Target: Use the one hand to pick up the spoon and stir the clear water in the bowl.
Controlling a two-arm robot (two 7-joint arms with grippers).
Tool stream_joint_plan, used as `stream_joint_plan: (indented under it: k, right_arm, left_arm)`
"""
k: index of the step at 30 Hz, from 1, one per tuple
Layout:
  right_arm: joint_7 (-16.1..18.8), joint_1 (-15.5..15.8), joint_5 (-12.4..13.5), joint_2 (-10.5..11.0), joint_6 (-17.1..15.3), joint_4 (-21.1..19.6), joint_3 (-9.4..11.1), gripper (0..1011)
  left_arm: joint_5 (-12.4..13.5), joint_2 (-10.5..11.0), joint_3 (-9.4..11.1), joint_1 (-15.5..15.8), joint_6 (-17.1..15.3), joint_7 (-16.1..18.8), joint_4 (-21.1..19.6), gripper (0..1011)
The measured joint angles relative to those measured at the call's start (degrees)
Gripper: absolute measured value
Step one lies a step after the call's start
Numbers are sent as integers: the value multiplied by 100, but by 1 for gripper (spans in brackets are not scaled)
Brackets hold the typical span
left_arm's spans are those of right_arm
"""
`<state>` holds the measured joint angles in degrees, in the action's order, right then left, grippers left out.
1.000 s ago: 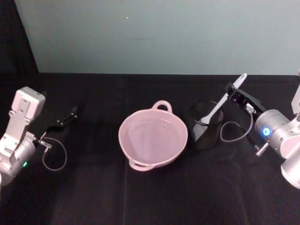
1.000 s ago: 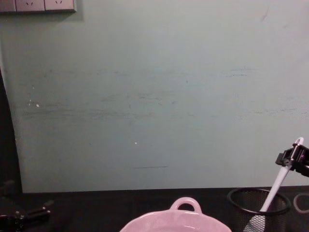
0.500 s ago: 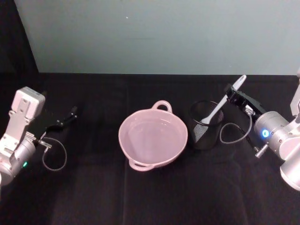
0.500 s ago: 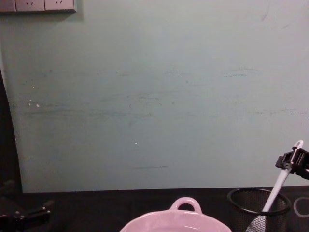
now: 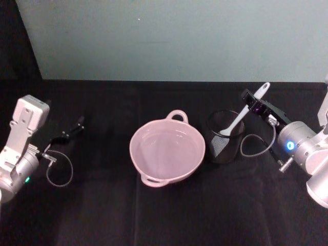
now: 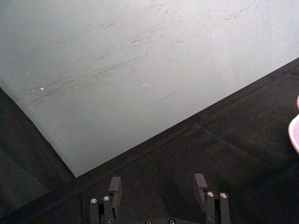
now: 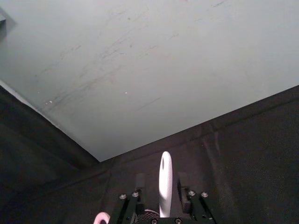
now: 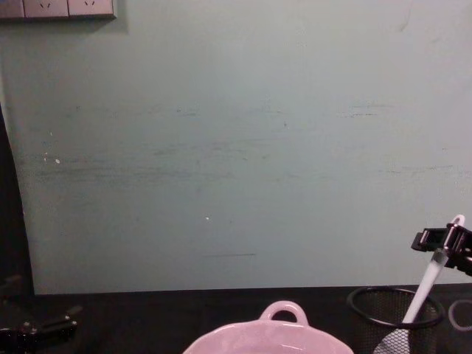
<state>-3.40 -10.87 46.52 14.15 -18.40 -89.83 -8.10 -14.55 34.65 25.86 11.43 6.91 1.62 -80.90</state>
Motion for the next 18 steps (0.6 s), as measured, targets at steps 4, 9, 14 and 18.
stream_joint_plan:
  k: [4, 9, 14, 18]
  right_arm:
    - [2, 0, -2, -2, -2, -2, 3, 523]
    - [5, 0, -3, -4, -6, -4, 4, 706]
    - [2, 18, -55, 83, 11, -80, -51, 838]
    - [-42, 94, -190, 197, 72, -253, -116, 953]
  left_arm:
    - [0, 0, -1, 0, 0, 0, 0, 1011]
    - [0, 0, 0, 0, 0, 0, 0, 1011]
    - [0, 0, 0, 0, 0, 0, 0, 1011]
    - [0, 0, 0, 0, 0, 0, 0, 1011]
